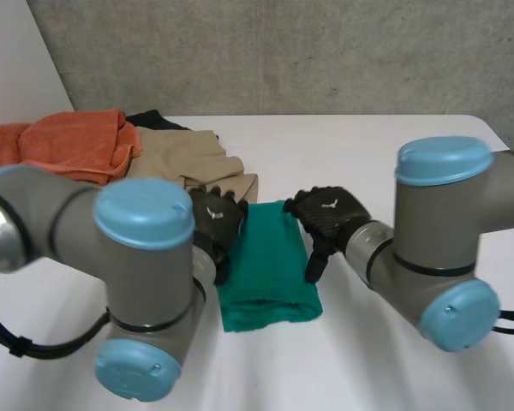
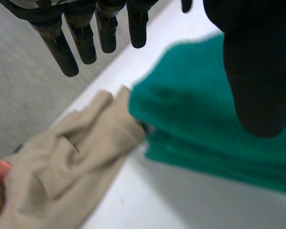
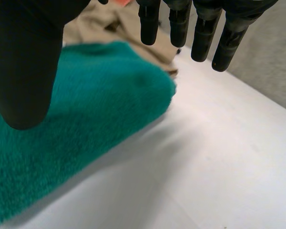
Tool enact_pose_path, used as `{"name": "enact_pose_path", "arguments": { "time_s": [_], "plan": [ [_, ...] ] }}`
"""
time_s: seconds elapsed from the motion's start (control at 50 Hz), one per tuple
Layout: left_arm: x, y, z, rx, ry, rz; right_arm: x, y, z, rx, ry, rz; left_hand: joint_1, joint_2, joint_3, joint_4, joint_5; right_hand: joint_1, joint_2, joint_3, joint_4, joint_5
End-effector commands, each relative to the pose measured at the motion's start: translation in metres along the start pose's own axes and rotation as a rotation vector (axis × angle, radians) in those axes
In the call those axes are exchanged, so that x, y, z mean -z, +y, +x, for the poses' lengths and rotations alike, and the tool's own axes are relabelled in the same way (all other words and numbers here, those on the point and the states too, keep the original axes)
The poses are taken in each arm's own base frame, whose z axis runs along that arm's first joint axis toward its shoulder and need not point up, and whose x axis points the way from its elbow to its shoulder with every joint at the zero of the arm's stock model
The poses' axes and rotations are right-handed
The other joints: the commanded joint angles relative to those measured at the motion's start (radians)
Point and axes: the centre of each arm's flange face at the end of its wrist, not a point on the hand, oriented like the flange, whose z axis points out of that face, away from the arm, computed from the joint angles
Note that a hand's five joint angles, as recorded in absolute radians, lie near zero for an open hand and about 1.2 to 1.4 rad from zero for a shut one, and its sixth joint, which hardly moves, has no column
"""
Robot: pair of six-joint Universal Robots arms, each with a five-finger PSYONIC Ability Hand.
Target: Fold the laundry.
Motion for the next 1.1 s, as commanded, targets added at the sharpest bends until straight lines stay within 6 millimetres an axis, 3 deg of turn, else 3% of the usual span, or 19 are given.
{"name": "enact_pose_path", "arguments": {
  "time_s": [0.02, 0.08, 0.18, 0.28, 0.4, 0.54, 0.68, 0.8, 0.84, 0.86, 0.9, 1.04, 1.08, 1.1],
  "plan": [
    [0.012, -0.037, -0.036, 0.071, -0.014, 0.127, 0.013, 0.005, 0.037, -0.249, 0.086, -0.009, 0.015, 0.006, 0.001, 0.009, -0.008, -0.007, -0.048, -0.042, -0.062, -0.068],
    [0.016, -0.049, -0.046, 0.092, 0.039, 0.189, 0.016, 0.019, 0.044, -0.349, 0.103, -0.049, 0.018, 0.009, 0.004, 0.012, -0.005, -0.007, -0.048, -0.042, -0.062, -0.068],
    [0.022, -0.062, -0.046, 0.127, 0.187, 0.271, 0.021, 0.044, 0.034, -0.442, 0.049, -0.112, 0.015, 0.006, 0.001, 0.009, -0.008, -0.007, -0.048, -0.042, -0.062, -0.068],
    [0.021, -0.060, -0.049, 0.206, 0.307, 0.269, 0.018, 0.058, 0.025, -0.491, -0.016, -0.094, 0.018, 0.009, 0.004, 0.012, -0.005, -0.007, -0.048, -0.042, -0.062, -0.068],
    [0.019, -0.059, -0.054, 0.238, 0.316, 0.261, 0.005, 0.072, 0.019, -0.573, -0.039, -0.083, 0.021, 0.012, 0.007, 0.015, -0.002, -0.007, -0.048, -0.042, -0.062, -0.068],
    [0.019, -0.059, -0.054, 0.239, 0.316, 0.261, -0.008, 0.072, -0.003, -0.554, -0.096, -0.067, 0.021, 0.012, 0.007, 0.015, -0.002, 0.006, -0.035, -0.029, -0.049, -0.055],
    [0.018, -0.057, -0.053, 0.240, 0.316, 0.256, -0.022, 0.072, -0.012, -0.543, -0.118, -0.062, 0.021, 0.012, 0.007, 0.015, -0.002, 0.097, 0.056, 0.062, 0.042, 0.036],
    [0.018, -0.056, -0.052, 0.242, 0.319, 0.252, -0.031, 0.074, -0.021, -0.525, -0.132, -0.060, 0.021, 0.012, 0.007, 0.015, -0.002, 0.422, 0.381, 0.387, 0.367, 0.361],
    [0.017, -0.056, -0.052, 0.240, 0.318, 0.250, -0.033, 0.073, -0.020, -0.524, -0.123, -0.055, 0.021, 0.012, 0.007, 0.015, -0.002, 0.630, 0.589, 0.595, 0.575, 0.569],
    [0.018, -0.056, -0.052, 0.242, 0.320, 0.249, -0.035, 0.072, -0.018, -0.522, -0.103, -0.050, 0.021, 0.012, 0.007, 0.015, -0.002, 0.928, 0.887, 0.893, 0.873, 0.867],
    [0.017, -0.056, -0.052, 0.242, 0.320, 0.250, -0.036, 0.070, -0.014, -0.513, -0.077, -0.037, 0.021, 0.012, 0.007, 0.015, -0.002, 1.213, 1.172, 1.178, 1.158, 1.152],
    [0.017, -0.056, -0.052, 0.242, 0.320, 0.250, -0.050, 0.044, 0.016, -0.425, 0.029, 0.069, 0.021, 0.012, 0.007, 0.015, -0.002, 1.215, 1.174, 1.180, 1.160, 1.153],
    [0.017, -0.056, -0.052, 0.242, 0.320, 0.250, -0.056, 0.040, 0.039, -0.395, 0.076, 0.092, 0.021, 0.012, 0.007, 0.015, -0.002, 1.215, 1.174, 1.180, 1.160, 1.153],
    [0.017, -0.056, -0.052, 0.242, 0.320, 0.250, -0.062, 0.038, 0.065, -0.370, 0.131, 0.107, 0.021, 0.012, 0.007, 0.015, -0.002, 1.215, 1.174, 1.180, 1.160, 1.153]
  ]
}}
